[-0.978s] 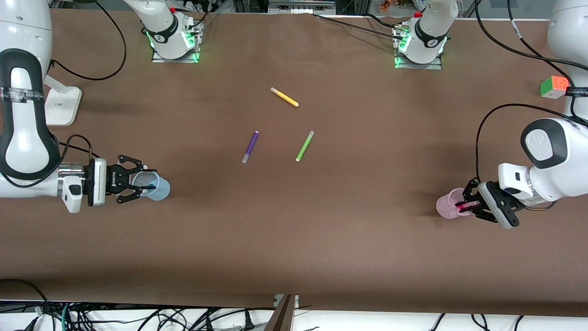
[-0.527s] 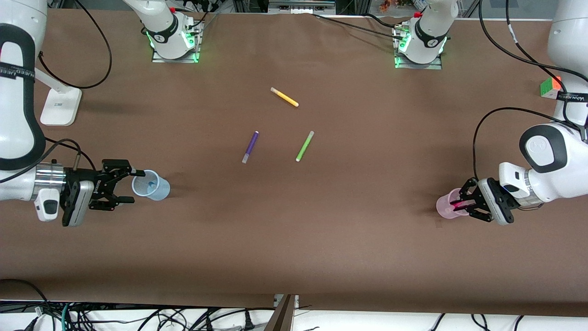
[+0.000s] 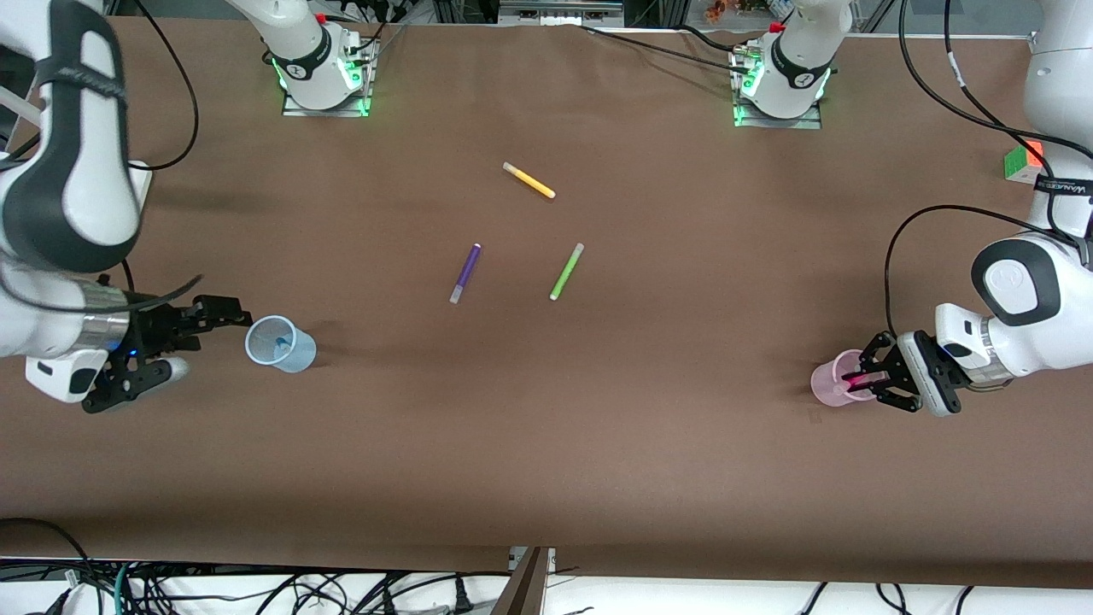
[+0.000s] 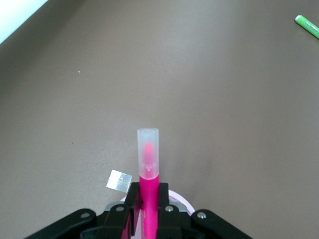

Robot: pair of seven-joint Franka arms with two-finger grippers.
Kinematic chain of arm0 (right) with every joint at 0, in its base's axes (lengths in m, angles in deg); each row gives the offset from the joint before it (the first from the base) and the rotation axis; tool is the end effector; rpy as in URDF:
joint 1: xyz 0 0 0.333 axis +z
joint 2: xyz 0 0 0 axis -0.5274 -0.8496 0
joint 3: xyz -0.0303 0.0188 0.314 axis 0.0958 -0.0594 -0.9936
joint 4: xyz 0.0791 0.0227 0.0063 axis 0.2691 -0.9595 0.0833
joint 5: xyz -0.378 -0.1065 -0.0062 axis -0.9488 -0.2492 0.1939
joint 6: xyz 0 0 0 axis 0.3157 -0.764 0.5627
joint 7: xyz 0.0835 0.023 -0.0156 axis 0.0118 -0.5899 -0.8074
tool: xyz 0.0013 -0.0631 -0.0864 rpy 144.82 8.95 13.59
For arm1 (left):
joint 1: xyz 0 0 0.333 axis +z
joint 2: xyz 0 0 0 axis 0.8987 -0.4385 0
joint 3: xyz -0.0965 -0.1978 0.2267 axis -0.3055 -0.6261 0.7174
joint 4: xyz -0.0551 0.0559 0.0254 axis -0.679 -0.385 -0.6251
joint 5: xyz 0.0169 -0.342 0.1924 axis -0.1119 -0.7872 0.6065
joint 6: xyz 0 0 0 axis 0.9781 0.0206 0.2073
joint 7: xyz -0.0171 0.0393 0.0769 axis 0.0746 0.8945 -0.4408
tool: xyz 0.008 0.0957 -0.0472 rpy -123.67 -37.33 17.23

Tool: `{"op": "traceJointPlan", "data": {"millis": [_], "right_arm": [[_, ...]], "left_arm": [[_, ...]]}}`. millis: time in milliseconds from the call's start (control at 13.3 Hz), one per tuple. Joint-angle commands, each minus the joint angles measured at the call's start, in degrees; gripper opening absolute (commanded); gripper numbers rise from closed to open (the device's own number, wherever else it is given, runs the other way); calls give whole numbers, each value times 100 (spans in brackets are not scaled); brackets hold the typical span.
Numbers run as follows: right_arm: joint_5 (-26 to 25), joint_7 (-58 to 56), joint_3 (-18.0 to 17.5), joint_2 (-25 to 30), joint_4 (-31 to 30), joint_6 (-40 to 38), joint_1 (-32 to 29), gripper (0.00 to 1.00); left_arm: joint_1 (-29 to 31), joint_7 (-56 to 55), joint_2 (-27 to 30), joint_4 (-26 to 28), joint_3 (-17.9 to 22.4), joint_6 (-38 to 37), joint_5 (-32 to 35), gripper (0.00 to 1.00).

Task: Place pink and blue markers in matching cups
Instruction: 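Open both grippers and lift them away from the cups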

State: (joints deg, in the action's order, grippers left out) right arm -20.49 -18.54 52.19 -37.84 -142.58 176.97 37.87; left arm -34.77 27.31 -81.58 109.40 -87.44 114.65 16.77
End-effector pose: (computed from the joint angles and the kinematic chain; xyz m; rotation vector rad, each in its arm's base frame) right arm 0.6912 0.0499 0.4570 -2.9439 -0.4573 0.2682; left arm 0.6798 0.0909 0.2653 2.2714 -1.4751 0.4839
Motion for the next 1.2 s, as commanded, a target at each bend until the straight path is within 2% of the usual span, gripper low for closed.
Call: {"op": "traceJointPlan", "data": {"millis": [0,75,301,602,677,828,1129], "right_arm": [[-532,954,24,279,24,-438,187,100],[-577,1183,15,376,24,-571,187,100],[-578,1309,-11,823,-55,-845,135,100],[-901,1291,-47,1938,-1170,-616,-58,100],[-938,1291,-55,2194,-1407,-581,-164,100],[-947,1291,-55,2625,-1802,-581,-340,100],[-947,1291,-73,2847,-2051,-563,-455,100]], "left_arm": [[75,236,15,-24,-80,12,-107,77],[84,245,7,-24,-80,3,-106,100],[75,219,33,-42,-80,-6,-97,100],[14,-96,365,-112,-54,-189,-80,100],[-12,-585,515,-121,-53,-356,68,100],[-39,-2077,971,-112,-141,-610,813,100],[-478,-4390,1789,-287,-159,-1445,1702,100]]}}
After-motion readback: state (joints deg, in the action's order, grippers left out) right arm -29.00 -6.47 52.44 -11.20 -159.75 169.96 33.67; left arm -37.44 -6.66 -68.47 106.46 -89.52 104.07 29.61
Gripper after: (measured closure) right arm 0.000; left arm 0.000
